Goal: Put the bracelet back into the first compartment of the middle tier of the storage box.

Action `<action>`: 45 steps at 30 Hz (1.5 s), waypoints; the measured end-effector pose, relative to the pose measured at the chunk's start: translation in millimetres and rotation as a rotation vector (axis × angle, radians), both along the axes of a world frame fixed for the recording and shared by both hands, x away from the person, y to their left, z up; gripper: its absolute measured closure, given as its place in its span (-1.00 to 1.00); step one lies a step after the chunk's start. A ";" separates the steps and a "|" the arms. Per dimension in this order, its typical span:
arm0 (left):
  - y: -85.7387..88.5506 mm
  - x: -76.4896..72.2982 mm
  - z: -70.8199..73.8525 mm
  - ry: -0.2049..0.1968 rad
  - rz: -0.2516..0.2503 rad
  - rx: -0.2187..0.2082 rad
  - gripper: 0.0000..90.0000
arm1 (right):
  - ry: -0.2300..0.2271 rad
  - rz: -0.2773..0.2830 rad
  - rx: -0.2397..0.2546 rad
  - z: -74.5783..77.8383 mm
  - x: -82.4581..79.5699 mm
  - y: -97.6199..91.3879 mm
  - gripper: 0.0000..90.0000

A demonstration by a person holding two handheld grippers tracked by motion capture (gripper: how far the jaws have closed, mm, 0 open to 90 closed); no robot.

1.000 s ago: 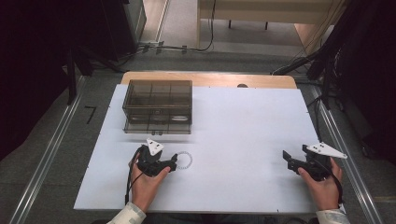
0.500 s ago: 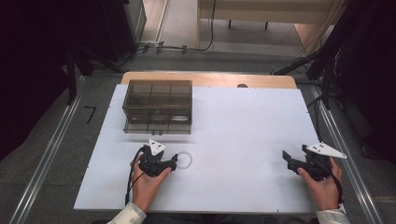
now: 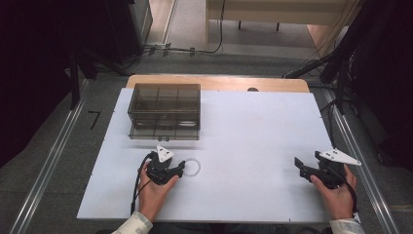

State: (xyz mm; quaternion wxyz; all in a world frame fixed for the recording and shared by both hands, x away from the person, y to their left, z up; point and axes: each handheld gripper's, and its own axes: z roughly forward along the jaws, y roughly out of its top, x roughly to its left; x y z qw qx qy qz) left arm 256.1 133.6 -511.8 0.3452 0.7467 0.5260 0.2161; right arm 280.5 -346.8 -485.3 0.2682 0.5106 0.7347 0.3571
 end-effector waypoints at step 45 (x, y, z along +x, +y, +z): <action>-5.1 -4.7 -5.4 -0.054 -0.086 -0.002 0.94 | 0.011 -0.002 -0.001 -1.4 1.0 2.1 -0.61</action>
